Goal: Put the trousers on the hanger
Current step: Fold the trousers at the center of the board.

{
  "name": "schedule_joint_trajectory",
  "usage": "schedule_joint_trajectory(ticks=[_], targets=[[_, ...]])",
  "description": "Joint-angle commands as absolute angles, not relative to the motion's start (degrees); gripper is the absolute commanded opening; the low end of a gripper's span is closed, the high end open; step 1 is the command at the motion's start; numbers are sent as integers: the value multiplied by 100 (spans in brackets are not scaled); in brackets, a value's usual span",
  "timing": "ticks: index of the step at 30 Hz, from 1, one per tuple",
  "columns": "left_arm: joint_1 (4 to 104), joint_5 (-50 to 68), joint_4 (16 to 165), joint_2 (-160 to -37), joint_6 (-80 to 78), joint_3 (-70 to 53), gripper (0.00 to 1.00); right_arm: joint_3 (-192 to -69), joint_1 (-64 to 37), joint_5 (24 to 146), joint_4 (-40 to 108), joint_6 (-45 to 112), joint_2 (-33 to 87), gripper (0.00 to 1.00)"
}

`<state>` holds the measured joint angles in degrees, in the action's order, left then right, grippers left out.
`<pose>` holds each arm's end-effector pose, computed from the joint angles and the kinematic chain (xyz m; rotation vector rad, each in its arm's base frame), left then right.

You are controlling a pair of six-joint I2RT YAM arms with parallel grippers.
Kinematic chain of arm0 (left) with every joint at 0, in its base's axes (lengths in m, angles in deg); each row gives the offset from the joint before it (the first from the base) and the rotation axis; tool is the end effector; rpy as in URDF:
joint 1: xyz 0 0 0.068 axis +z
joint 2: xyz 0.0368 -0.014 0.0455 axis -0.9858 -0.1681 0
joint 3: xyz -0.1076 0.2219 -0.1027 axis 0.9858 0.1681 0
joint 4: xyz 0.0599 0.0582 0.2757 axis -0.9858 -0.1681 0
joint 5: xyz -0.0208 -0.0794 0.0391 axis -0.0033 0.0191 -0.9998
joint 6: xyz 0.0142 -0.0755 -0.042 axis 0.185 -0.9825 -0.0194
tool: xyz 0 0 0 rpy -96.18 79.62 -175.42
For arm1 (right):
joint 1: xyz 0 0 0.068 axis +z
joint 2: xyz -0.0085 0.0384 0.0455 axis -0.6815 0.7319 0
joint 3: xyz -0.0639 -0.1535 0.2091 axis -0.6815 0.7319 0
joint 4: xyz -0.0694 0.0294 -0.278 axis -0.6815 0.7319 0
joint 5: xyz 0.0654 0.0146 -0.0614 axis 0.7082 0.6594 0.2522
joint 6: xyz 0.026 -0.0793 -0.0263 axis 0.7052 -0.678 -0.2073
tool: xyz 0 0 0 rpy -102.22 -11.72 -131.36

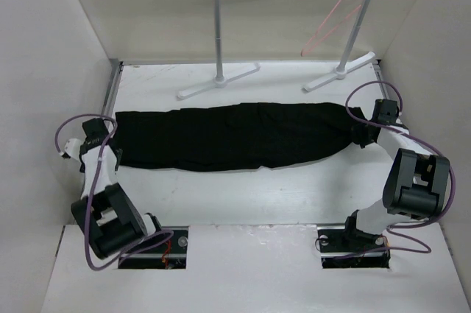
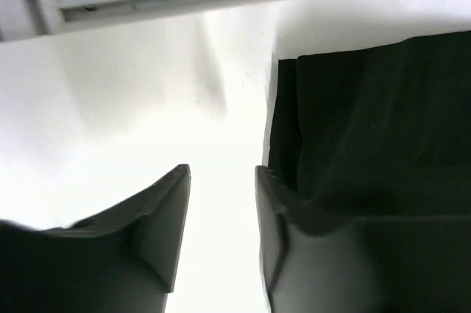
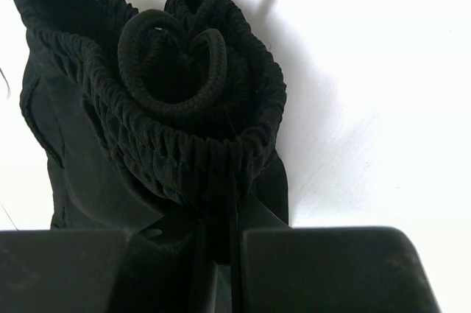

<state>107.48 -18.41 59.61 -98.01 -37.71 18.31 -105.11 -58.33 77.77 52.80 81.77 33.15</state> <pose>0.2532 0.1590 0.1579 -1.6339 1.9181 0.2913 0.3342 -0.0917 0.1300 1.4801 2.1069 0.2670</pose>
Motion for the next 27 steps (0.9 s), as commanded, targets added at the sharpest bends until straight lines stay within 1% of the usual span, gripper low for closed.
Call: schedule_joint_trajectory(ticks=[1, 3, 4, 7, 9, 12, 14, 17, 19, 21, 24, 27], targets=[[10736, -2011, 5507, -9009, -3545, 1592, 45, -10497, -5891, 7596, 5238, 8194, 3204, 8], [10280, -1862, 5339, -8595, -3571, 1337, 54, -10497, -5891, 7596, 5238, 8194, 3204, 8], [10000, -1835, 5286, -8454, -3580, 1223, 56, -9131, -5926, 7779, 5917, 8185, 559, 48], [9103, -1844, 5321, -8225, -3633, 1011, 58, -9240, -5786, 7675, 5871, 8177, 540, 55], [8427, -1852, 5382, -8154, -3790, 1011, 58, -9354, -5759, 7605, 5932, 8115, 620, 56], [7652, -1817, 5409, -7970, -3958, 1168, 58, -9328, -5750, 7570, 6029, 8080, 348, 60], [7396, -1800, 5505, -7795, -3967, 1361, 58, -9346, -5829, 7404, 6292, 8045, 138, 64], [7229, -1485, 5549, -7662, -3976, 1546, 58, -9363, -6031, 7349, 6390, 7870, -22, 73], [7036, -1212, 5628, -7662, -4002, 1695, 58, -9372, -6146, 7490, 6206, 7817, 136, 75], [6737, -992, 5856, -7636, -4142, 1932, 58, -9451, -6242, 7744, 5724, 7711, 416, 77], [6438, -842, 6103, -7609, -4300, 2188, 58, -9767, -6251, 7850, 5292, 7536, 1136, 79], [6358, -763, 6165, -7627, -4301, 2232, 58, -10022, -6234, 8000, 4958, 7325, 1883, 79]])
